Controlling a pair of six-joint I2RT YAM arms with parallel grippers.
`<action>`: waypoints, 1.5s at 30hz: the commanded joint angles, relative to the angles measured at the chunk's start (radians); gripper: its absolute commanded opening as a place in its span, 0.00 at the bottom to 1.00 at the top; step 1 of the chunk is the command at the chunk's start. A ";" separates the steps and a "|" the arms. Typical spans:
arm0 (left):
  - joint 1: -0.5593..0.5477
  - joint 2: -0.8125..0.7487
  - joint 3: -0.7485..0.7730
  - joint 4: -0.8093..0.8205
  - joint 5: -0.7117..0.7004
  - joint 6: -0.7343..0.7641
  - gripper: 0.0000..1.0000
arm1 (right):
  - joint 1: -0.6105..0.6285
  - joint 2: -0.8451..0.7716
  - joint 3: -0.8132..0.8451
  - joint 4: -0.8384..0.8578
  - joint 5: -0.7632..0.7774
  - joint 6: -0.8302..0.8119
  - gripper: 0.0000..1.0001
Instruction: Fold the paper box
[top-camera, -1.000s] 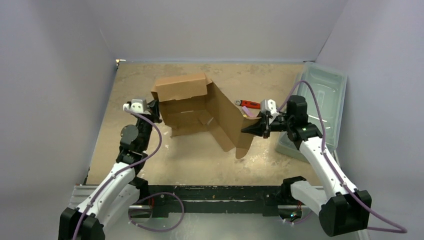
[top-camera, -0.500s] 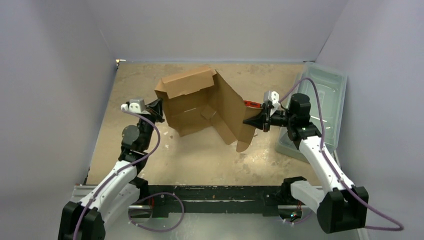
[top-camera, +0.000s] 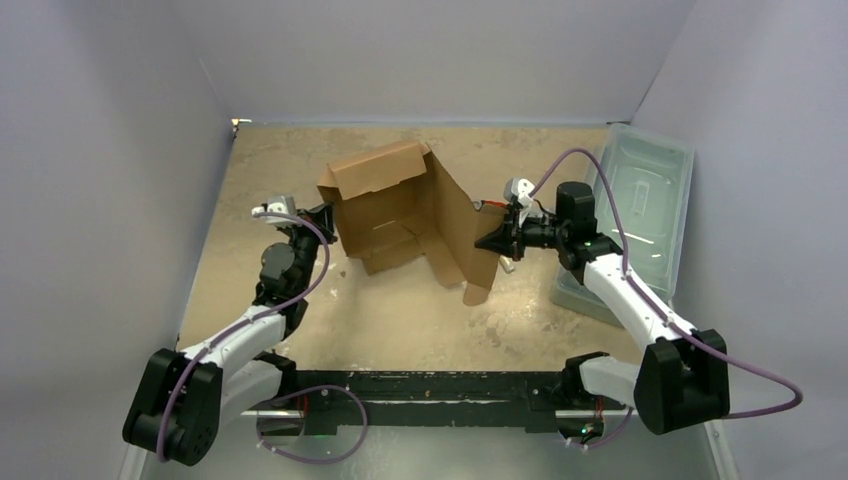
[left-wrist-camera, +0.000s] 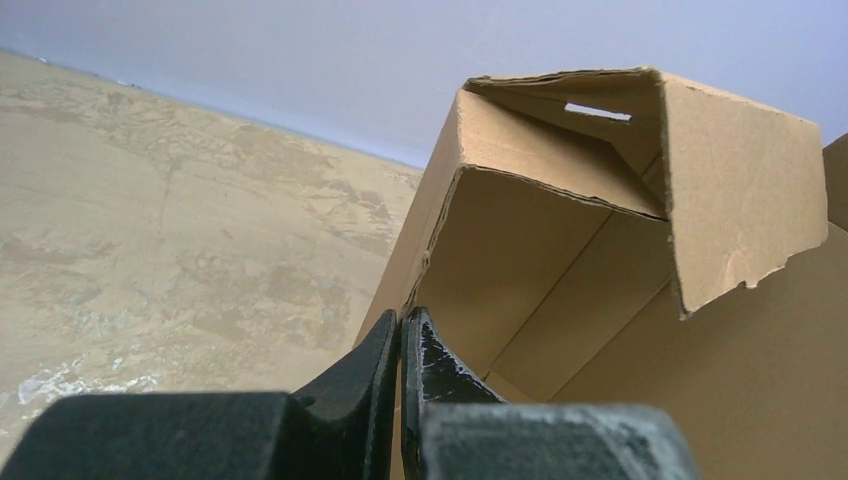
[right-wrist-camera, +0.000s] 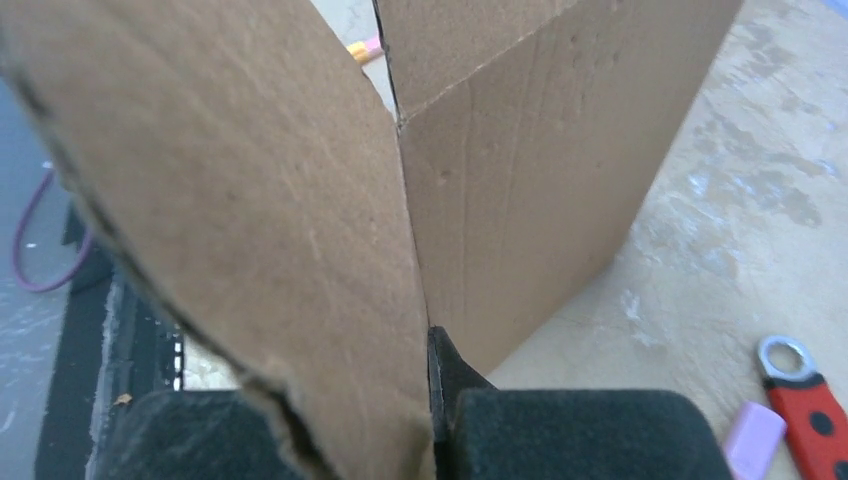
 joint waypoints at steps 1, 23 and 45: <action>-0.001 0.028 0.003 0.071 0.032 -0.048 0.00 | 0.008 -0.001 0.025 -0.017 -0.168 0.076 0.00; -0.099 0.055 0.050 -0.022 -0.078 -0.228 0.00 | 0.026 0.004 -0.045 0.159 -0.046 0.233 0.00; -0.150 -0.005 0.284 -0.474 -0.095 0.072 0.31 | 0.020 -0.031 -0.015 0.067 0.255 0.125 0.00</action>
